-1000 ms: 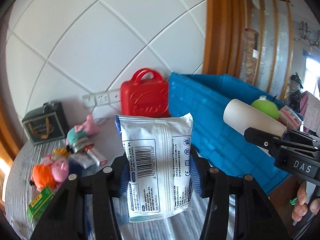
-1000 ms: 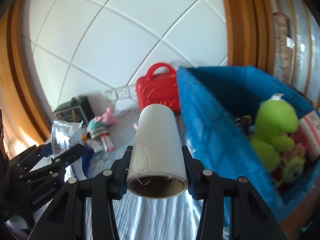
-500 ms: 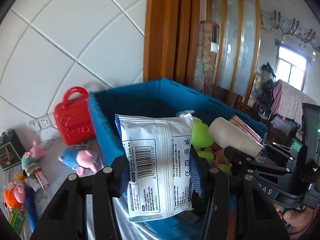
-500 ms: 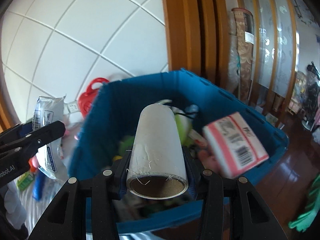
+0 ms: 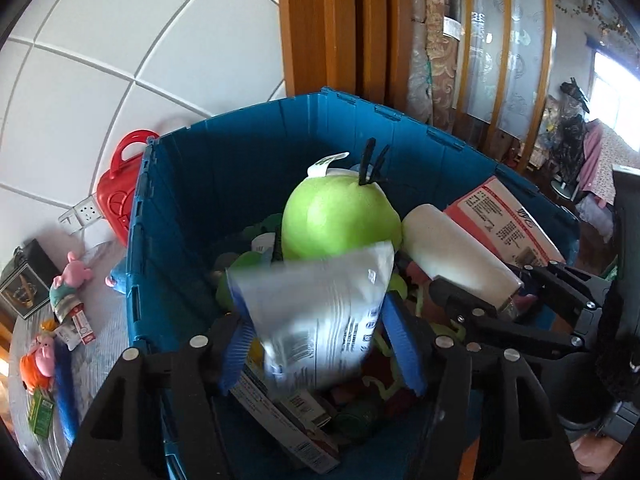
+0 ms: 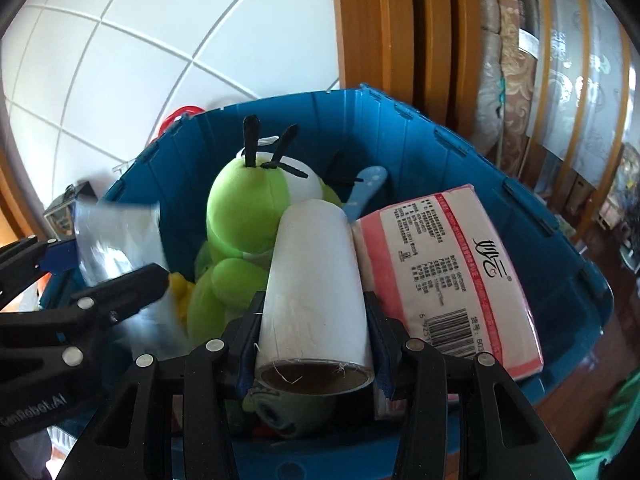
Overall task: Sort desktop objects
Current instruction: 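Carry both held items to the blue bin and release them inside, then return both grippers from the bin back over the bed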
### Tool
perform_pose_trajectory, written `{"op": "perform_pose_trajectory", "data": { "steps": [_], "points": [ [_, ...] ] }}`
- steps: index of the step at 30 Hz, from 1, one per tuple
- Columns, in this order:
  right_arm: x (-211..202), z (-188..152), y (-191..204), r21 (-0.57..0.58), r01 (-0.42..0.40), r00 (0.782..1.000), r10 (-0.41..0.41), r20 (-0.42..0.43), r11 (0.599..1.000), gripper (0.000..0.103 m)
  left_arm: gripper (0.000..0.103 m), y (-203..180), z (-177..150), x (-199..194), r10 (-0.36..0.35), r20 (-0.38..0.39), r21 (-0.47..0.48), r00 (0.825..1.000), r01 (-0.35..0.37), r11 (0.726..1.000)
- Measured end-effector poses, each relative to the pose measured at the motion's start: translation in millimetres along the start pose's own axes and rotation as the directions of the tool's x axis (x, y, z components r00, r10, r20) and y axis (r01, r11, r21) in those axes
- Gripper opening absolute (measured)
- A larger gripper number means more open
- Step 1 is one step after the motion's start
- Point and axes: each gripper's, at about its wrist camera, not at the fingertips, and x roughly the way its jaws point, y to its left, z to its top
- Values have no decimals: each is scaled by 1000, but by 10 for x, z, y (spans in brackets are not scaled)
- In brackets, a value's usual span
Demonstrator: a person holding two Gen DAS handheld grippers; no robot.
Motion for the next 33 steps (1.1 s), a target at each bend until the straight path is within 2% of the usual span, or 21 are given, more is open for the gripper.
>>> {"op": "perform_pose_trajectory", "data": {
  "steps": [2, 7, 9, 11, 13, 14, 17, 23, 26, 33],
  "points": [
    [17, 1, -23, -6, -8, 1000, 8, -4, 1000, 45, 68, 43, -21, 20, 11, 0, -15, 1000, -11, 1000],
    [7, -11, 9, -34, -17, 1000, 17, 4, 999, 49, 70, 118, -32, 7, 31, 20, -47, 999, -30, 998],
    [-13, -8, 4, -34, -48, 999, 49, 9, 998, 59, 70, 148, -47, -50, 44, 40, -55, 998, -41, 998],
    [-55, -19, 34, -45, -85, 996, 86, 18, 995, 83, 70, 194, -59, -115, 59, 62, -64, 996, -55, 996],
    [-129, -39, 81, -72, -66, 997, 70, 46, 995, 94, 71, 258, -90, -203, 68, 83, -80, 994, -62, 995],
    [-161, -46, 103, -83, -53, 997, 58, 56, 995, 96, 74, 305, -113, -259, 76, 97, -94, 992, -67, 993],
    [-230, -39, 126, -87, -44, 996, 51, 77, 995, 100, 78, 445, -176, -412, 102, 128, -132, 986, -85, 988],
    [-386, -43, 247, -71, -98, 986, 107, 125, 993, 103, 78, 839, -428, -715, 165, 158, -238, 974, -124, 963],
    [-480, -8, 432, -92, -146, 974, 159, 163, 985, 103, 79, 1105, -612, -898, 221, 171, -297, 960, -164, 941],
    [-774, 38, 1162, -171, -252, 923, 290, 252, 952, 103, 79, 1810, -1017, -1207, 307, 167, -411, 937, -217, 885]
  ]
}}
